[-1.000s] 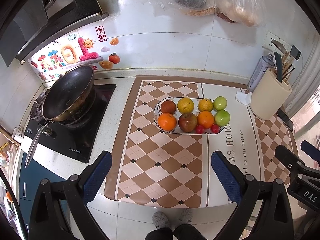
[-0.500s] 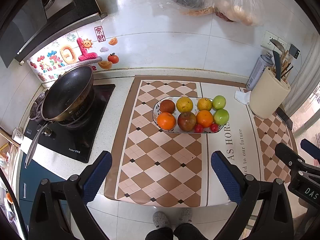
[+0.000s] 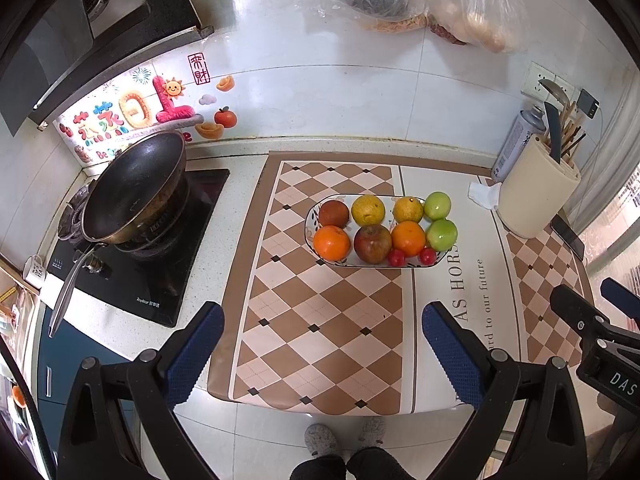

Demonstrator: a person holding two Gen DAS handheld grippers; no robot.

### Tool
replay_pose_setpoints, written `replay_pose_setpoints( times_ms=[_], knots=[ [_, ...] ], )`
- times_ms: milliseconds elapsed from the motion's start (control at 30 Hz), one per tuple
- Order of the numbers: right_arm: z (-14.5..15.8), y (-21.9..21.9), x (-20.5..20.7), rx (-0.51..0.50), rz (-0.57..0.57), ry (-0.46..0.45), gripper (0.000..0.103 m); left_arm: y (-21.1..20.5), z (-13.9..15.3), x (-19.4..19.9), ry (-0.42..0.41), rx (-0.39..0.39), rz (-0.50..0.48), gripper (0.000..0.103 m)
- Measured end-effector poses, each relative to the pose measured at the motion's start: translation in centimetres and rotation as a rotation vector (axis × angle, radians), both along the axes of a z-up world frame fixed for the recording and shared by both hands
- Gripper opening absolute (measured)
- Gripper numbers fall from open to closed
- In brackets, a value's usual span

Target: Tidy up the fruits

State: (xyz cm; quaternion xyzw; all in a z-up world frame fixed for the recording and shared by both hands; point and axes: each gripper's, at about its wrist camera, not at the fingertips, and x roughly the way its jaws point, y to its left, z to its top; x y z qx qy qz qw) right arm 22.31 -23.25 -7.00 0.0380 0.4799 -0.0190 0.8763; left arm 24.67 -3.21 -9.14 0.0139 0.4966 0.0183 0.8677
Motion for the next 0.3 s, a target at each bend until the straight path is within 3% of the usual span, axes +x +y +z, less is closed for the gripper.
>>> replay_pose_setpoints(
  times_ms=[300],
  knots=[
    [-0.11,0.06,0.12,0.006,-0.003,0.004,0.100,-0.25,0.08,0.13,-0.004,0.000,-0.004,0.101]
  ],
)
